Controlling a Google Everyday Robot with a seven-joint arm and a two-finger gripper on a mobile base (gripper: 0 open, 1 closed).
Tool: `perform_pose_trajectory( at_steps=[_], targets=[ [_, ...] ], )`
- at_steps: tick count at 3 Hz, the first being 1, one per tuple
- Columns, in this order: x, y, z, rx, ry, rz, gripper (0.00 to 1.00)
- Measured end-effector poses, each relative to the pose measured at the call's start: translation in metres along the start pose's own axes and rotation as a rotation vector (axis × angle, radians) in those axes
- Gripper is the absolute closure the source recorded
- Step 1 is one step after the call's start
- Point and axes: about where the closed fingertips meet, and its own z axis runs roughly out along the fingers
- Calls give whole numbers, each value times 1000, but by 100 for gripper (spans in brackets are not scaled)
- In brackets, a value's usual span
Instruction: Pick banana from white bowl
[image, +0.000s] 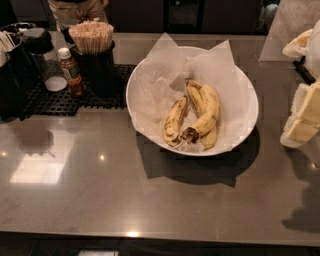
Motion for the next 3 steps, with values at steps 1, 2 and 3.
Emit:
perform_pose_trajectory(
  at_steps=[1, 2, 3],
  targets=[
    [0, 0, 0, 0, 0, 0, 0],
    [-11, 2, 5, -11, -17, -31, 0],
    [-45, 12, 28, -69, -58, -135, 0]
  ],
)
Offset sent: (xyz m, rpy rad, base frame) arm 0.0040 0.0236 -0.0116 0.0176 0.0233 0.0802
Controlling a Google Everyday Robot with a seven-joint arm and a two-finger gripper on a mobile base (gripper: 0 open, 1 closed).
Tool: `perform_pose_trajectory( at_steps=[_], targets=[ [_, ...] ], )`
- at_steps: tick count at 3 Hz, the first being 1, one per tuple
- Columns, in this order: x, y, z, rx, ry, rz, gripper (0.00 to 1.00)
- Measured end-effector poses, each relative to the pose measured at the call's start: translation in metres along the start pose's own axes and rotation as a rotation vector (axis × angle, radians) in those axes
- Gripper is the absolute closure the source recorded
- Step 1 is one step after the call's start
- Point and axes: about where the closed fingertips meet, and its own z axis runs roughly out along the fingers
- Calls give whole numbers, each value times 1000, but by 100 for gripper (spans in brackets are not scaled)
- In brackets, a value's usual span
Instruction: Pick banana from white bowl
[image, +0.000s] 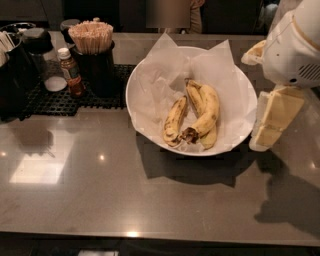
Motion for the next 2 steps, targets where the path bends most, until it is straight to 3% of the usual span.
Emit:
perform_pose_trajectory(
  at_steps=[1, 2],
  targets=[
    [-39, 3, 30, -71, -38, -120, 0],
    [-62, -7, 49, -91, -57, -199, 0]
  ],
)
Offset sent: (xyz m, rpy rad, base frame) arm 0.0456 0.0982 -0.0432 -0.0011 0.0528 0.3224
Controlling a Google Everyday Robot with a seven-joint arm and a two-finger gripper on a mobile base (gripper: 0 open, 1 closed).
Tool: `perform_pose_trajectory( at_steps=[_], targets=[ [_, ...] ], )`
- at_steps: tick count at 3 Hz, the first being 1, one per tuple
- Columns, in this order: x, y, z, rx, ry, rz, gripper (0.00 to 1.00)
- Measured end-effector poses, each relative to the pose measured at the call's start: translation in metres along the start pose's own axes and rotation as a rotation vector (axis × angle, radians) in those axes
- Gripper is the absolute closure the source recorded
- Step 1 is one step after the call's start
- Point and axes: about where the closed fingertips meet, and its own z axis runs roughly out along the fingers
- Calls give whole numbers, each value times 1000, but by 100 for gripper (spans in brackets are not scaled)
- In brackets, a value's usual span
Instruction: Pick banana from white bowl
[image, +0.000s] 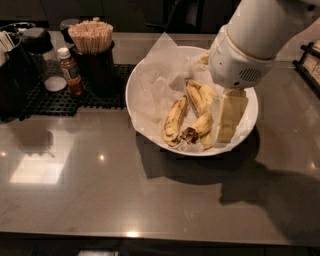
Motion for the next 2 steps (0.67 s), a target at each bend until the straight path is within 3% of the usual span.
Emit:
perform_pose_trajectory(
  at_steps=[1, 2],
  targets=[
    [-4, -23, 8, -53, -2, -98, 0],
    [-7, -25, 0, -51, -5, -110, 0]
  ],
)
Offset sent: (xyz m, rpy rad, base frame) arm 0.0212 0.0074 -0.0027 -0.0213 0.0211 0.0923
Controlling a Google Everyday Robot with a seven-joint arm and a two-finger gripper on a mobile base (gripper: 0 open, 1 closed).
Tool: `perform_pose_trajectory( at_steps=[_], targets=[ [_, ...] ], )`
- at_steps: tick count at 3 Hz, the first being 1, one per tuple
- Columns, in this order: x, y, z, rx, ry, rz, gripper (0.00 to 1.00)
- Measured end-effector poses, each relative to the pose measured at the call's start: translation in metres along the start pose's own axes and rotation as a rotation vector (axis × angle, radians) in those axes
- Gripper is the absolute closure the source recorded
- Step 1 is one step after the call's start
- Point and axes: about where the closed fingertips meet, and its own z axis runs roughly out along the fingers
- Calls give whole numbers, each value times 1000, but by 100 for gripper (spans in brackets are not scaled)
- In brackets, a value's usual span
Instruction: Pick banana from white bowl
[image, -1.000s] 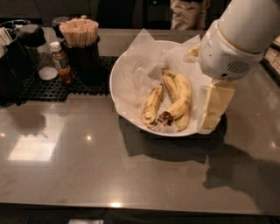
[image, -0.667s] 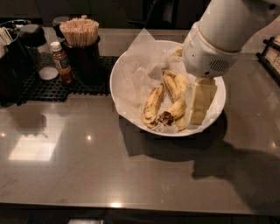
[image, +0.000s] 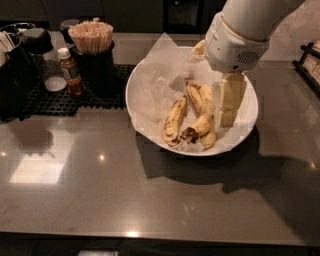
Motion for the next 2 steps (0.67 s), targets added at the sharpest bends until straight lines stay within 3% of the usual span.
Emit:
perform_pose_trajectory(
  at_steps=[1, 2],
  targets=[
    [6, -3, 4, -25, -66, -17, 0],
    [1, -18, 7, -79, -198, -146, 0]
  ],
)
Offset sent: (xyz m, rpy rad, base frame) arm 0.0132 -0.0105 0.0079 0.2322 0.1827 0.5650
